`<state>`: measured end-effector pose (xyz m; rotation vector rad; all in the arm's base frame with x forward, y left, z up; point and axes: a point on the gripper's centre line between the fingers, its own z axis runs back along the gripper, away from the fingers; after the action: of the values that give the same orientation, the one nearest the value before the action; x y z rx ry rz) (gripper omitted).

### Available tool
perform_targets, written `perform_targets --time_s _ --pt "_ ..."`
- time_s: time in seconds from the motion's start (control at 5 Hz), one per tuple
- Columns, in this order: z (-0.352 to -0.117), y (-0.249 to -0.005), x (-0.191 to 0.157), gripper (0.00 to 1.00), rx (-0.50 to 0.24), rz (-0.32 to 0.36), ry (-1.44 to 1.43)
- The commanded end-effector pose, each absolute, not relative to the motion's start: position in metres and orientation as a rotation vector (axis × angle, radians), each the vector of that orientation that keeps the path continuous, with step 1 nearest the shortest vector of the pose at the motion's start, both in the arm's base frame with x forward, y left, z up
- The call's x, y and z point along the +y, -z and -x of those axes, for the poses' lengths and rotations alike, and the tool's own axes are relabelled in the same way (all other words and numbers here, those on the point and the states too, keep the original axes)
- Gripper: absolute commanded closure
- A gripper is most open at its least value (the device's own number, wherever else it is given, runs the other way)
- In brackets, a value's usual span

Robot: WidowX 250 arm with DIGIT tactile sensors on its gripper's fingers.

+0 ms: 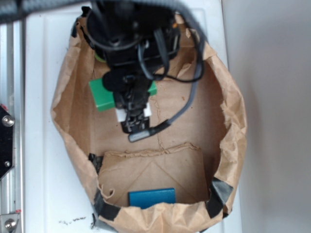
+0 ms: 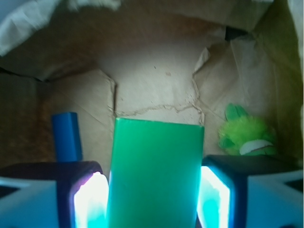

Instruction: Grab the green block.

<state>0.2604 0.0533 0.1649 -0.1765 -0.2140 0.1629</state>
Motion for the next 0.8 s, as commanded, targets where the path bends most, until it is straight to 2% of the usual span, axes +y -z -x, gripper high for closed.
perform_targets --time_s 0.0,0.2,0.4,0.6 --pt "-0.276 -0.19 0.033 1.0 -0.343 0.022 -0.1" --pt "-0.277 -0.182 0.012 1.0 -0.322 -0.063 -0.041" --pt "-0.282 -0.182 0.009 1.0 -0.25 -0.055 -0.048" --pt "-0.284 -0.188 0.013 1.0 -0.205 -0.018 -0.054"
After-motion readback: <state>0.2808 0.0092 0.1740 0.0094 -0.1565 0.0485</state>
